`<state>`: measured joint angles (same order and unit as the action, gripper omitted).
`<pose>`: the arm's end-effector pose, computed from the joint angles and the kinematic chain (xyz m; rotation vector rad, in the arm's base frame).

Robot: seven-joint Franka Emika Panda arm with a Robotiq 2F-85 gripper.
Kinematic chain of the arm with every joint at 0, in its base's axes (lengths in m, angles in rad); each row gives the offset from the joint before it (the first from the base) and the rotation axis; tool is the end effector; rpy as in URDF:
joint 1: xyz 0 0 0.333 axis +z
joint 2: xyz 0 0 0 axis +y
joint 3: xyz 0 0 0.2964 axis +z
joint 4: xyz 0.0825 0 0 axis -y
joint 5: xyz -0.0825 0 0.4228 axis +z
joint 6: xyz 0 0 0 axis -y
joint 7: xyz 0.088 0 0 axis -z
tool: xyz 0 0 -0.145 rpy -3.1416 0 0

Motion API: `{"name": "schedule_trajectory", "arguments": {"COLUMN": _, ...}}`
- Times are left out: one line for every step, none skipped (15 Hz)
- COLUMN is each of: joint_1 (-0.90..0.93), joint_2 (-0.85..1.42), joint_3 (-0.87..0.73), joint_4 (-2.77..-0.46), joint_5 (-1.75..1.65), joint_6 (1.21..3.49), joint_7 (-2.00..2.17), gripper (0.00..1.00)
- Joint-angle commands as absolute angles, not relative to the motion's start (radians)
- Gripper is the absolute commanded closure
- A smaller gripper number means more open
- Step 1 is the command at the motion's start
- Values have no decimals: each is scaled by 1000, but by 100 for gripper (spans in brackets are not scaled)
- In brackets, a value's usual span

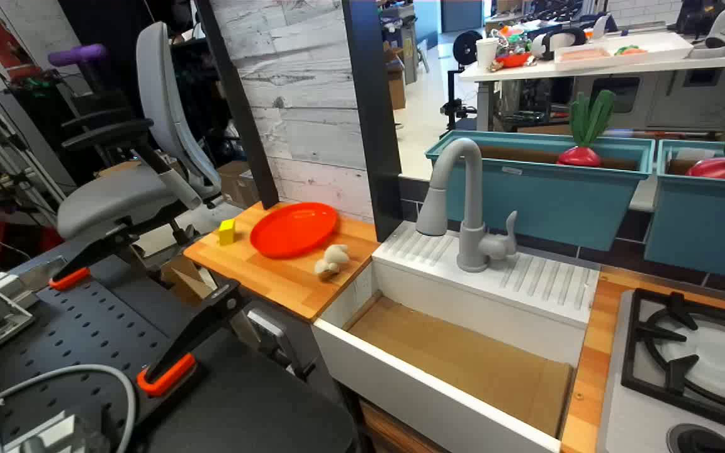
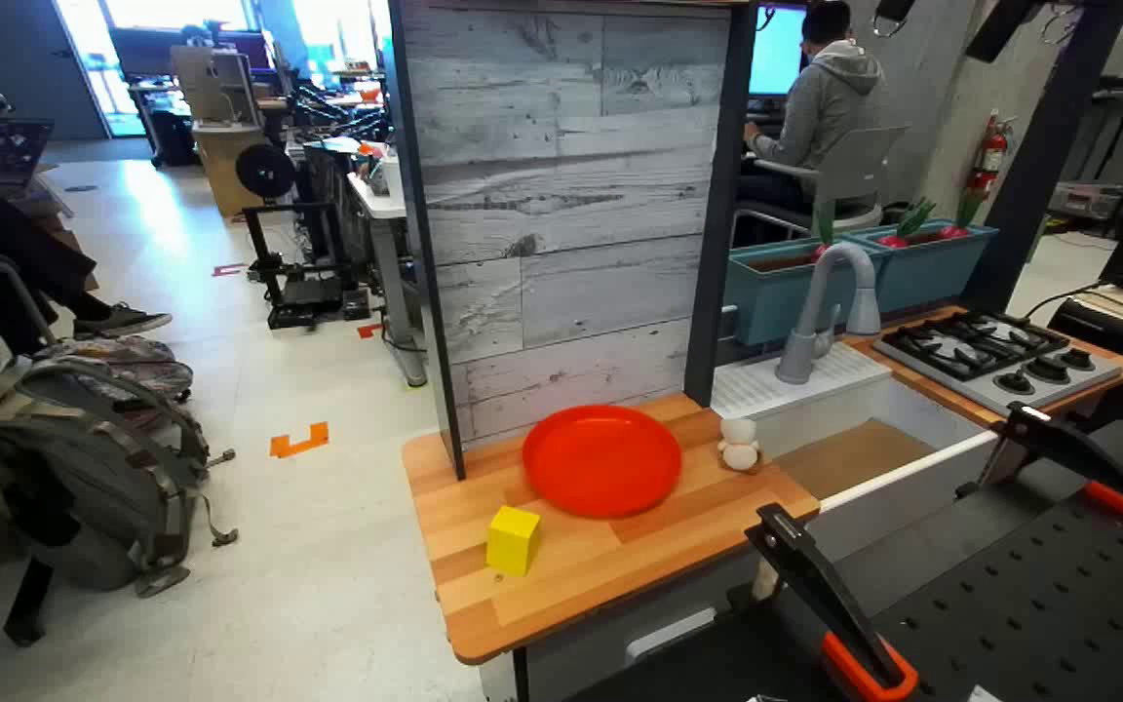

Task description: Pick up the plush toy and put it on the plate

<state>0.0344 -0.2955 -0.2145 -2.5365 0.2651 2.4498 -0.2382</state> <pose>0.4859 -0.0763 0.3170 -2.9090 0.1853 -0.3558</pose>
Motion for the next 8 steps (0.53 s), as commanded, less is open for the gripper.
{"name": "schedule_trajectory", "arguments": {"joint_1": 14, "joint_2": -295, "joint_3": -195, "joint_4": -2535, "joint_5": 272, "joint_6": 2446, "joint_7": -243, "gripper": 0}}
{"name": "schedule_trajectory", "arguments": {"joint_1": 22, "joint_2": -264, "joint_3": -193, "joint_4": -2527, "joint_5": 285, "joint_6": 2467, "joint_7": -249, "gripper": 0}}
{"name": "schedule_trajectory", "arguments": {"joint_1": 24, "joint_2": -245, "joint_3": -188, "joint_4": -2526, "joint_5": 290, "joint_6": 2490, "joint_7": -242, "gripper": 0}}
{"name": "schedule_trajectory", "arguments": {"joint_1": 28, "joint_2": -220, "joint_3": -182, "joint_4": -2524, "joint_5": 294, "joint_6": 2509, "joint_7": -244, "gripper": 0}}
{"name": "schedule_trajectory", "arguments": {"joint_1": 34, "joint_2": -188, "joint_3": -174, "joint_4": -2521, "joint_5": 296, "joint_6": 2527, "joint_7": -245, "gripper": 0}}
{"name": "schedule_trajectory", "arguments": {"joint_1": 37, "joint_2": -153, "joint_3": -166, "joint_4": -2516, "joint_5": 298, "joint_6": 2548, "joint_7": -244, "gripper": 0}}
{"name": "schedule_trajectory", "arguments": {"joint_1": 40, "joint_2": -103, "joint_3": -154, "joint_4": -2509, "joint_5": 300, "joint_6": 2585, "joint_7": -239, "gripper": 0}}
{"name": "schedule_trajectory", "arguments": {"joint_1": 41, "joint_2": -48, "joint_3": -142, "joint_4": -2498, "joint_5": 302, "joint_6": 2608, "joint_7": -235, "gripper": 0}}
